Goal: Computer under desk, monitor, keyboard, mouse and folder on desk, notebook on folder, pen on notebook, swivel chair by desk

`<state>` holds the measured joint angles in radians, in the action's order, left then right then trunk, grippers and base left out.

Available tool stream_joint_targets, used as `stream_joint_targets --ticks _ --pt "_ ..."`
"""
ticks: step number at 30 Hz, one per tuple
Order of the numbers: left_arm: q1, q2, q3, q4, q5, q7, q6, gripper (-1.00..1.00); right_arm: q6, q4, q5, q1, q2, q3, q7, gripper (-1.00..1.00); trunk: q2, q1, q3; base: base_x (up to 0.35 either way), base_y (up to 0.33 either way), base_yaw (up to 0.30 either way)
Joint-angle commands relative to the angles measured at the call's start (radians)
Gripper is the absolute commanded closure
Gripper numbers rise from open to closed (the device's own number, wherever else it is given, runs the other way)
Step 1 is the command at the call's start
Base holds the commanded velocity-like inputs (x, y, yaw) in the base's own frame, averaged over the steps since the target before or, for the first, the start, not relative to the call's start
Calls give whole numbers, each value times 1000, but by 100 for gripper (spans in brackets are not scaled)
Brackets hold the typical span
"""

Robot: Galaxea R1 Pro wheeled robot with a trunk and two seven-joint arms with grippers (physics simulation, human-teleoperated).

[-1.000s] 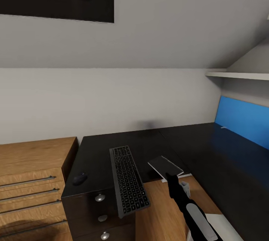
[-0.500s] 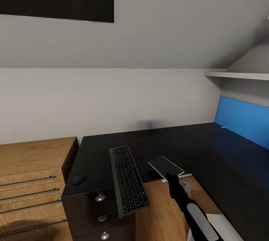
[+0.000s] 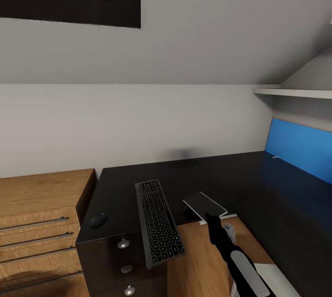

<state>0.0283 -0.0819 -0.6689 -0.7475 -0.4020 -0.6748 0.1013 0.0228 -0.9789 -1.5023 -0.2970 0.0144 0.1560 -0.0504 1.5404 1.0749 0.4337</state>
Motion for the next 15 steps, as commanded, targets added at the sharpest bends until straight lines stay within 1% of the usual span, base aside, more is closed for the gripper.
stream_joint_targets --ticks 1,15 --pt "2 1 -5 0 -11 -5 10 -100 0 0 -11 -1 1 2 -3 100 1 0 1 0 0 0" --pt "2 1 -6 0 -11 -5 16 -100 -1 0 -11 -1 1 0 -3 100 1 0 1 0 0 0"
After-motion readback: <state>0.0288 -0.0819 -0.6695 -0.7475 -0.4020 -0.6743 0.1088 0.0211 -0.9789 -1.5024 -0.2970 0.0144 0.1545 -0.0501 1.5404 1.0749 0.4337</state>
